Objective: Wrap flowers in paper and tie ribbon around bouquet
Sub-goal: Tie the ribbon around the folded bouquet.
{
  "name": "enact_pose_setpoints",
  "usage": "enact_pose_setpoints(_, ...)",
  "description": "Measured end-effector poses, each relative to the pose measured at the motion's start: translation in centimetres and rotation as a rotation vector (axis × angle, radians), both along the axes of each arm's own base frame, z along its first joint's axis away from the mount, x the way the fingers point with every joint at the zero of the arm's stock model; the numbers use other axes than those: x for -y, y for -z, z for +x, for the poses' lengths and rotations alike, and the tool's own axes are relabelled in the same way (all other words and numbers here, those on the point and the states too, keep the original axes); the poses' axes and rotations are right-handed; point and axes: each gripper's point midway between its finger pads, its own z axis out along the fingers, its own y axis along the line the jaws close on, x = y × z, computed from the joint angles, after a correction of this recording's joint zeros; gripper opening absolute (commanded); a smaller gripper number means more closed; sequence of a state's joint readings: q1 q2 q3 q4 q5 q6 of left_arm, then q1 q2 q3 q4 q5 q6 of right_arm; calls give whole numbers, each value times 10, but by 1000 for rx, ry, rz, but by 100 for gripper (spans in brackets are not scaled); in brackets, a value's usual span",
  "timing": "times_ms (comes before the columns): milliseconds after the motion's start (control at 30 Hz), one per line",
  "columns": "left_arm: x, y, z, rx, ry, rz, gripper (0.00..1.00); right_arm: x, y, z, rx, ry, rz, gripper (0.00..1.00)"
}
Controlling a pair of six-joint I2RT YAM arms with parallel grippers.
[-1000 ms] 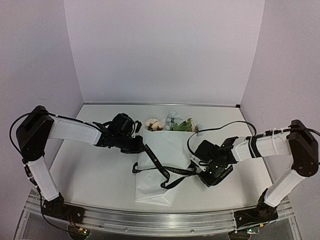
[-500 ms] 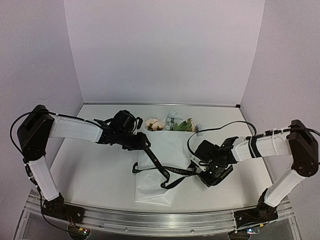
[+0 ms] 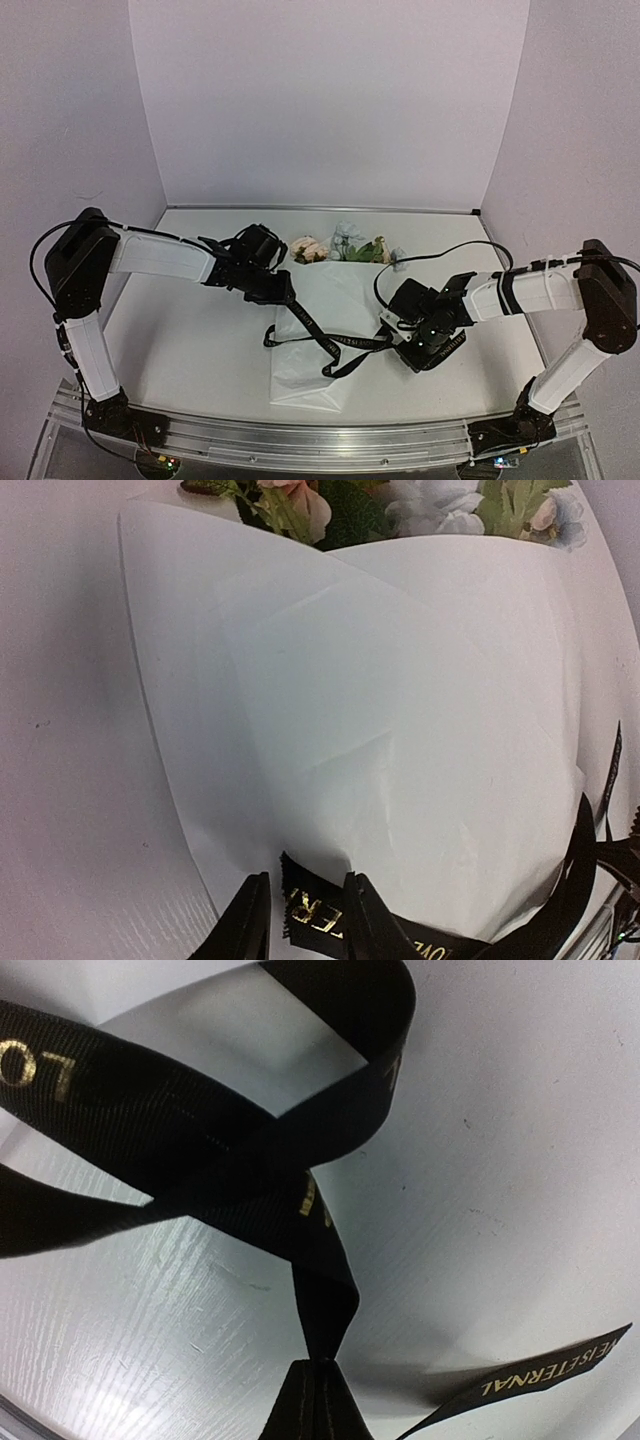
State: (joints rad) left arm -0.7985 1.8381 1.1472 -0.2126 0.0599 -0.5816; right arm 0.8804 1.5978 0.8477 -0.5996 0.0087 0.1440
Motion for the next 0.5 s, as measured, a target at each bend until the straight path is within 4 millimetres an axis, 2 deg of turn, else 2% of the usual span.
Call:
enact_pose_setpoints(200, 2, 0, -1, 6, 7, 3, 1, 0, 0, 0, 0, 1, 1, 0)
enact_pose_setpoints(367, 0, -1, 1, 15, -3, 9, 0, 0, 0, 0, 0, 1, 1, 0)
enact_pose_setpoints(500, -12, -9, 6, 50, -52, 20, 0, 1, 0, 1, 1, 9, 1, 0)
